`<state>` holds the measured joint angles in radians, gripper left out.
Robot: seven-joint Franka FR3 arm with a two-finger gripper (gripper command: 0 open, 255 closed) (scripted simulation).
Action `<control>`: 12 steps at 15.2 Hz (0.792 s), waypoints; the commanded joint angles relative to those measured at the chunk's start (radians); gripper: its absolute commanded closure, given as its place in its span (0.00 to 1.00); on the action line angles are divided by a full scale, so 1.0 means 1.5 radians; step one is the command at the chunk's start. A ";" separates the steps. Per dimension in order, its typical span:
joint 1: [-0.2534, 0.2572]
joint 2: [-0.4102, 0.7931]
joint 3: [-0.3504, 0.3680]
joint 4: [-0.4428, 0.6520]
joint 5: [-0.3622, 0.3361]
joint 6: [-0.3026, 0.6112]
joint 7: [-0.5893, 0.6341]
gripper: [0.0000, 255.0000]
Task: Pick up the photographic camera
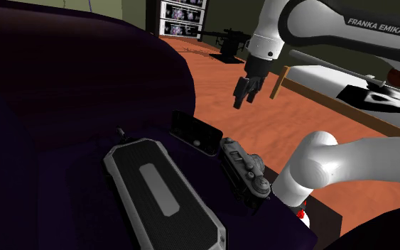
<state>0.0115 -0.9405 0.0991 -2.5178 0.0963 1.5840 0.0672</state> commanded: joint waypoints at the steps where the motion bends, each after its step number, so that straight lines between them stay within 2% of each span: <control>1: 0.011 -0.025 0.034 -0.016 0.032 -0.005 0.046 0.00; 6: 0.036 -0.057 0.121 -0.031 0.112 -0.006 0.153 0.00; 12: 0.059 -0.057 0.232 -0.018 0.207 0.010 0.284 0.00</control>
<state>0.0969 -1.0316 0.4208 -2.5518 0.3837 1.5932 0.4605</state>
